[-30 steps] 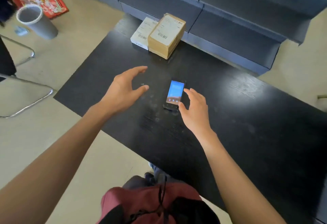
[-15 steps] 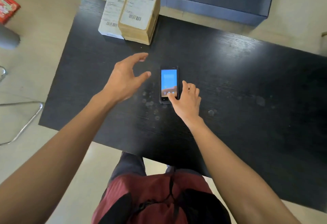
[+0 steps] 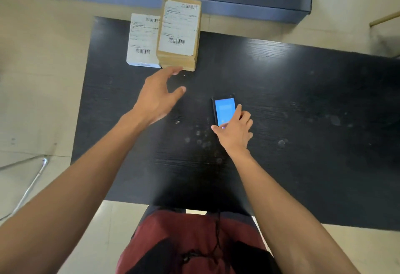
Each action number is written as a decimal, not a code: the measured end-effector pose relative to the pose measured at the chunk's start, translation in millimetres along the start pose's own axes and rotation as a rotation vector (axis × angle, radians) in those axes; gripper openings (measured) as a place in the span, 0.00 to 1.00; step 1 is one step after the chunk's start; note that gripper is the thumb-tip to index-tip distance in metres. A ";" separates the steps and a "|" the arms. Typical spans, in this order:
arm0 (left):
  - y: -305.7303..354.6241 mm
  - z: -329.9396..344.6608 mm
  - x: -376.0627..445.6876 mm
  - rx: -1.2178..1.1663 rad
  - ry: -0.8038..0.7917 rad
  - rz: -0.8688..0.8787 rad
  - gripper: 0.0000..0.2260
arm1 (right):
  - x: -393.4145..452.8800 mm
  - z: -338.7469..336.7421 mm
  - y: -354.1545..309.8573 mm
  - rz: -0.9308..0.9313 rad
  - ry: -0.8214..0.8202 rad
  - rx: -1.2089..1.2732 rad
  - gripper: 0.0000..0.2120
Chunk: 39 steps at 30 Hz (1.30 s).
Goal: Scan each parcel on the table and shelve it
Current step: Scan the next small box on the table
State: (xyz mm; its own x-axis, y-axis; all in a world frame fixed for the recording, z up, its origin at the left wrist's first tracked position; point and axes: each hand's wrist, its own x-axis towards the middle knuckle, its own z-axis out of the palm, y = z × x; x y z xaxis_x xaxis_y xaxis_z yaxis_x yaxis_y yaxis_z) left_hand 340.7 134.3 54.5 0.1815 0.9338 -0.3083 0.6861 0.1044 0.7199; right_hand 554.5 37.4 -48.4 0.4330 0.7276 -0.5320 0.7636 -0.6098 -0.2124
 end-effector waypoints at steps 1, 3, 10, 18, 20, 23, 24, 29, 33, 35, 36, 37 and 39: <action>-3.9 -3.5 4.7 0.000 -0.007 0.006 0.24 | 0.4 0.0 -2.1 0.017 0.009 0.005 0.54; -11.0 -9.1 14.1 0.004 -0.016 0.020 0.24 | 0.4 0.1 -5.5 0.040 0.027 0.015 0.53; -30.7 -20.1 50.5 0.114 0.037 0.101 0.24 | -0.7 -20.8 -22.4 0.133 -0.068 0.146 0.50; -39.3 -19.7 84.6 0.324 -0.011 0.090 0.24 | -23.0 -73.0 -62.0 -0.041 0.039 0.429 0.46; -44.5 -20.4 84.4 0.301 -0.025 0.078 0.24 | -26.1 -85.3 -77.6 -0.071 0.001 0.418 0.37; -48.4 -19.8 78.6 0.320 -0.032 0.103 0.25 | -30.9 -97.7 -98.9 -0.116 -0.049 0.393 0.25; -48.6 -18.7 76.1 0.334 -0.041 0.114 0.25 | -32.7 -100.5 -104.7 -0.126 -0.054 0.399 0.24; -47.6 -11.2 66.2 0.349 -0.098 0.190 0.25 | -42.1 -109.1 -122.7 -0.155 -0.053 0.387 0.24; -48.2 -8.0 61.5 0.343 -0.101 0.199 0.26 | -48.8 -112.9 -127.2 -0.152 -0.058 0.342 0.29; -48.3 -7.9 60.7 0.357 -0.109 0.202 0.27 | -51.9 -113.5 -126.0 -0.144 -0.064 0.331 0.30; -48.2 -8.2 60.8 0.366 -0.113 0.204 0.28 | -53.5 -113.6 -125.2 -0.145 -0.062 0.331 0.31; -47.7 -8.7 61.4 0.374 -0.116 0.207 0.28 | -54.9 -113.4 -124.6 -0.147 -0.059 0.334 0.33; -46.3 -9.8 62.3 0.392 -0.122 0.204 0.28 | -57.4 -113.2 -123.3 -0.141 -0.062 0.342 0.34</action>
State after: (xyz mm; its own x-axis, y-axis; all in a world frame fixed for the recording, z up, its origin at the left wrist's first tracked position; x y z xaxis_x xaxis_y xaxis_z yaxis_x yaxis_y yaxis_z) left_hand 313.4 190.9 8.0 0.4059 0.8723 -0.2726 0.8383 -0.2366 0.4913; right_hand 489.7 106.4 101.1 0.2971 0.7978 -0.5246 0.6051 -0.5823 -0.5429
